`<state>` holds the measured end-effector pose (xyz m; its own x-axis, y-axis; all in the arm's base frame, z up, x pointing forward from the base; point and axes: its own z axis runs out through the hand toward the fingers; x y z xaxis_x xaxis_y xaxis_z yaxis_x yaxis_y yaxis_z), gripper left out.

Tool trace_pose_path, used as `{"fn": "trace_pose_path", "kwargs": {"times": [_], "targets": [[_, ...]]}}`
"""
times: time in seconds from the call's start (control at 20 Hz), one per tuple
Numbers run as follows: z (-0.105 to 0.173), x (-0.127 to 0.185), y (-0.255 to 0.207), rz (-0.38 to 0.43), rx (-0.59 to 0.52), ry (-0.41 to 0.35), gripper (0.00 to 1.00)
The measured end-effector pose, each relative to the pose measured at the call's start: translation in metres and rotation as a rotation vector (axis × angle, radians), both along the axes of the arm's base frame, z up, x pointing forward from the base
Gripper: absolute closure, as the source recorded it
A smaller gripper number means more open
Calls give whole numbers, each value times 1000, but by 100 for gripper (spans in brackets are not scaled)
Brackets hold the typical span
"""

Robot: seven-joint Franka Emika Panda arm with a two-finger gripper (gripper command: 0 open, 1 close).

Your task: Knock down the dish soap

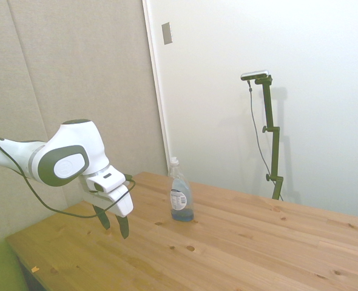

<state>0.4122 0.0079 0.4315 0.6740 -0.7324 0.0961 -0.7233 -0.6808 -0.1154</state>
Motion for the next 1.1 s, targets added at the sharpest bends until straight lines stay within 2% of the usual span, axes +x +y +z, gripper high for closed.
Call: {"fn": "trace_pose_path", "kwargs": {"times": [0.2, 0.5, 0.85, 1.1], "targets": [[-1, 3, 0, -1, -1, 2, 100], [9, 23, 0, -18, -13, -17, 100], [13, 68, -10, -61, -45, -45, 100], [31, 104, -13, -73, -67, -74, 100]]}}
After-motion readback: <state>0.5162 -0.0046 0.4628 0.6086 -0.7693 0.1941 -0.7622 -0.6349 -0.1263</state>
